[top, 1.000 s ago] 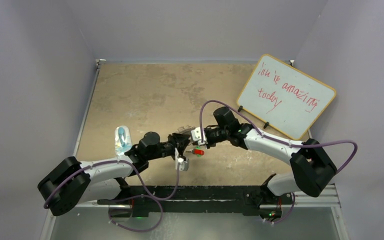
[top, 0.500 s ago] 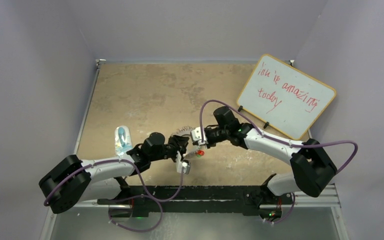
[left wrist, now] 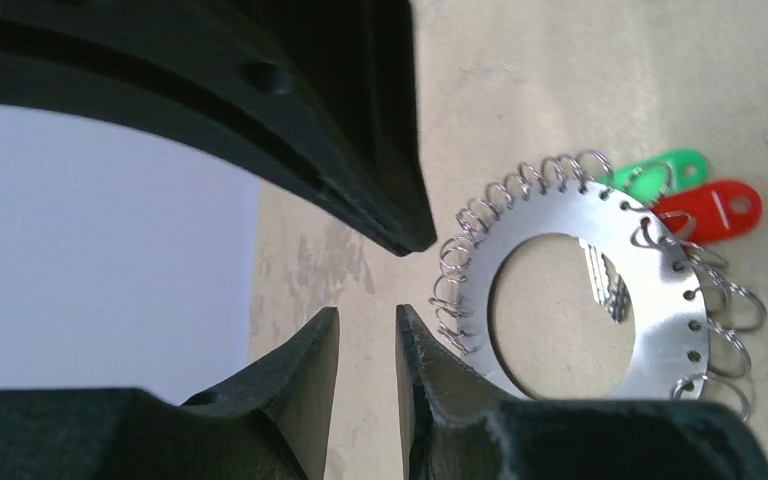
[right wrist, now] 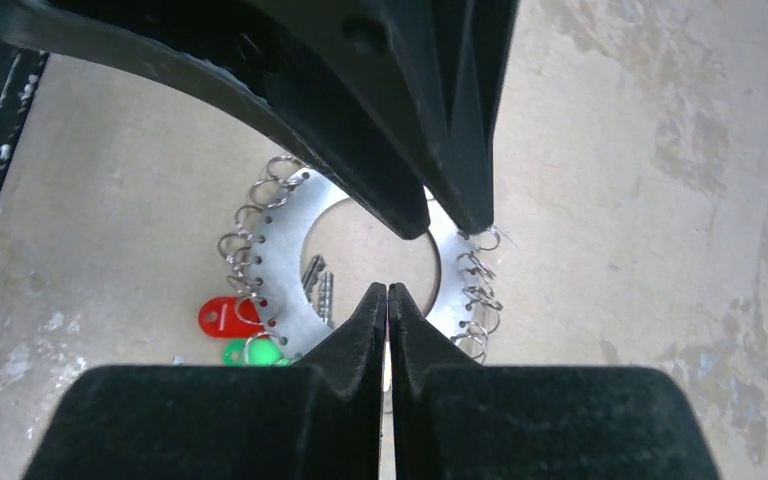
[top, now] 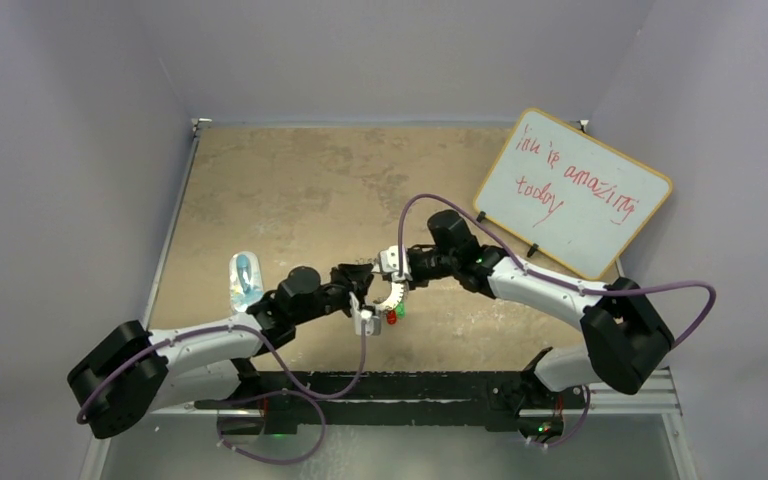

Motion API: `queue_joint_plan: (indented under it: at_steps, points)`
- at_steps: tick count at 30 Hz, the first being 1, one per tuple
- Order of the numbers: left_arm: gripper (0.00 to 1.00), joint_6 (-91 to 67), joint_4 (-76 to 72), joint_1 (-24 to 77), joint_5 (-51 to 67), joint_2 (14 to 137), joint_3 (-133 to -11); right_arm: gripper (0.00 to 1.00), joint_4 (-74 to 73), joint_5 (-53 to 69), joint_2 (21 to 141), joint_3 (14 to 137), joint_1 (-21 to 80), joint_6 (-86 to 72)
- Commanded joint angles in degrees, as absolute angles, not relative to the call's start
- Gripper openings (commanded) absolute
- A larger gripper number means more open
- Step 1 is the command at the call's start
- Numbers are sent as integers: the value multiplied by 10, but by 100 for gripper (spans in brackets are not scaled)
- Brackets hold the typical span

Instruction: Put the keys on the keyring

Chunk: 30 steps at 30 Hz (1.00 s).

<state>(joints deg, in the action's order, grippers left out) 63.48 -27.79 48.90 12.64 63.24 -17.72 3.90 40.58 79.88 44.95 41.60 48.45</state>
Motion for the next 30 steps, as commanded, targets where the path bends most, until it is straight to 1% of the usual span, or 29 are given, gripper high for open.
queue_joint_plan:
  at_steps: [1,2,3,7,10,12,13,15,17,19,20,22,23,25,28,30]
  points:
    - [26,444,-401,492,90,596,-142,12,138,352,790,427,416,375]
    - [27,402,-418,492,80,589,-133,28,159,339,788,418,416,342]
    - [28,367,-433,492,71,583,-119,34,179,324,787,411,416,308]
    - [32,209,-486,491,6,561,-86,50,238,232,773,384,416,192]
    - [38,108,-494,491,-95,549,-76,68,267,165,748,364,416,132]
    - [42,53,-487,491,-159,546,-75,78,292,132,725,347,416,116]
    - [45,28,-479,491,-186,544,-75,88,303,112,712,339,416,103]
    - [49,-17,-467,491,-231,545,-76,96,323,59,684,321,416,71]
    - [54,-52,-454,491,-268,548,-78,99,327,31,662,307,416,46]
    - [58,-81,-443,491,-292,552,-79,99,330,-4,645,299,416,14]
    - [61,-98,-436,491,-305,556,-81,99,328,-40,640,296,416,-27]
    - [71,-136,-418,491,-334,563,-87,99,287,-115,639,306,416,-109]
    - [76,-156,-407,490,-348,566,-91,99,253,-128,642,318,416,-126]
    - [86,-195,-383,490,-367,573,-101,99,198,-110,651,342,416,-131]
    - [92,-231,-346,489,-378,590,-118,99,172,-63,669,356,416,-136]
    - [93,-245,-325,485,-375,601,-132,99,167,-12,676,354,416,-154]
